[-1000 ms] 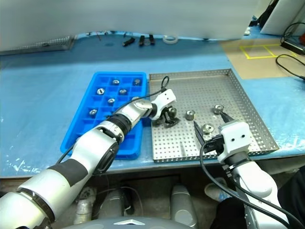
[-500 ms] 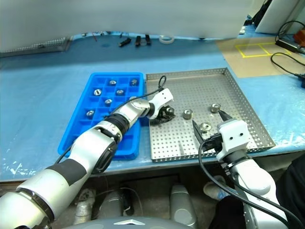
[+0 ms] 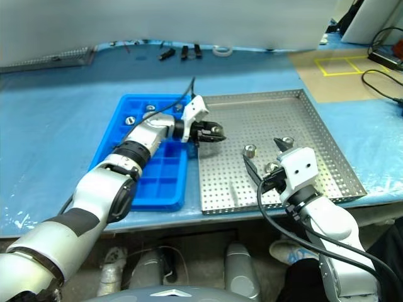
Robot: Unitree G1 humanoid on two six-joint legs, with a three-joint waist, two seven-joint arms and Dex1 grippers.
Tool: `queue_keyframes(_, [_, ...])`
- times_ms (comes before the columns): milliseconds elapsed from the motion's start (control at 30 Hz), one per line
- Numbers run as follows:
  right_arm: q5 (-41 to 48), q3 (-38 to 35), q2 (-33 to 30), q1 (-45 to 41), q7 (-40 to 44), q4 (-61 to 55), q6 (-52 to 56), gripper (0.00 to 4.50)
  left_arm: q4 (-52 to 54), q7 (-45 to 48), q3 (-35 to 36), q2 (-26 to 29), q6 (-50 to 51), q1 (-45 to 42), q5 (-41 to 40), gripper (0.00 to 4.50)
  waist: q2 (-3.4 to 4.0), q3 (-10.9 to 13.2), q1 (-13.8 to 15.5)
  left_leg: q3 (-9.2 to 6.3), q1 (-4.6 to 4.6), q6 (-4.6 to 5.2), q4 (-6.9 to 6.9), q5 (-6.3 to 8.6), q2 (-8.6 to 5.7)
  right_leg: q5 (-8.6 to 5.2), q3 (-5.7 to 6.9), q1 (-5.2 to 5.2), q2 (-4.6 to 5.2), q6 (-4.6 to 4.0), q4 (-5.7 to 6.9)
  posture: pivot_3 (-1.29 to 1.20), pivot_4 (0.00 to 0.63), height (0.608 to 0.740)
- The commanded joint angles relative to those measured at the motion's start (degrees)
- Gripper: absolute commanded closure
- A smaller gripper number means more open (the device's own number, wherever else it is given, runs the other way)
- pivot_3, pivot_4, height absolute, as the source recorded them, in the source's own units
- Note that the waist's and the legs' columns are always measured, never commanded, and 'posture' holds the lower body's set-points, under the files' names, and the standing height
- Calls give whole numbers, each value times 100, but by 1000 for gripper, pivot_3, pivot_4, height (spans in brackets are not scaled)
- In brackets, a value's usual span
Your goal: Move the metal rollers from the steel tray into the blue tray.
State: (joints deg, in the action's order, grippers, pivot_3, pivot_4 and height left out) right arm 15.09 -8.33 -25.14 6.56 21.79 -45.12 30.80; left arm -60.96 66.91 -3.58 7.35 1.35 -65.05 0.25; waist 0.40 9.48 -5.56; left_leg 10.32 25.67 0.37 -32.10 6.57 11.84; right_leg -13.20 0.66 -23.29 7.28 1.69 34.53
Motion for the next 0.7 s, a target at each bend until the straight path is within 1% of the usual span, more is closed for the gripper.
queue_keyframes(33, [259, 105, -135, -359, 294, 125, 5, 0, 1473, 489, 102, 427, 539, 552, -459, 2652, 1, 1, 90, 0, -6, 0, 2, 0, 2, 1, -2, 0, 0, -2, 3, -317, 150, 740])
queue_keyframes(167, [433, 370, -258, -1048, 741, 703, -77, 0, 3570, 342, 164, 971, 1531, 1649, -818, 2652, 1, 3, 344, 7, -16, -4, 10, -4, 11, 1, 1, 1, -5, -6, 15, -187, 150, 740])
queue_keyframes(300, [528, 759, -259, -1793, 1297, 1452, -278, 0, 5331, -190, 399, 1334, 2555, 2524, -1232, 2652, 4, 8, 705, 9, -21, -12, 15, -8, 12, 3, 4, 5, -3, -8, 21, -31, 150, 740])
queue_keyframes(367, [542, 848, -270, -1983, 1492, 1703, -380, 0, 5814, -416, 420, 1420, 2864, 2759, -1362, 2652, 6, 9, 887, 9, -24, -17, 19, -10, 11, 3, 5, 6, -1, -9, 22, 19, 150, 740])
queue_keyframes(400, [536, 988, -233, -2189, 1659, 1939, -463, 0, 6187, -552, 486, 1516, 3045, 3016, -1429, 2652, 6, 10, 975, 9, -24, -21, 24, -13, 10, 2, 9, 11, 3, -9, 22, 81, 150, 740])
queue_keyframes(500, [495, 1353, -107, -2705, 2079, 2528, -716, 0, 7012, -942, 711, 1754, 3517, 3619, -1632, 2652, 7, 10, 1065, 0, -29, -27, 32, -16, 6, 2, 9, 10, 4, -9, 22, 143, 150, 740])
queue_keyframes(600, [436, 1562, 17, -3043, 2377, 3044, -999, 0, 7442, -1364, 853, 1897, 3665, 4081, -1670, 2652, 7, 10, 1178, -3, -30, -51, 65, -31, 9, 2, 22, 2, -2, -8, 21, 237, 150, 740])
queue_keyframes(700, [402, 1656, 119, -3234, 2540, 3378, -1190, 0, 7579, -1759, 806, 1952, 3608, 4344, -1567, 2652, 7, 10, 1345, -21, -29, -78, 93, -50, 22, -3, 48, -1, -8, -17, 22, 269, 150, 740])
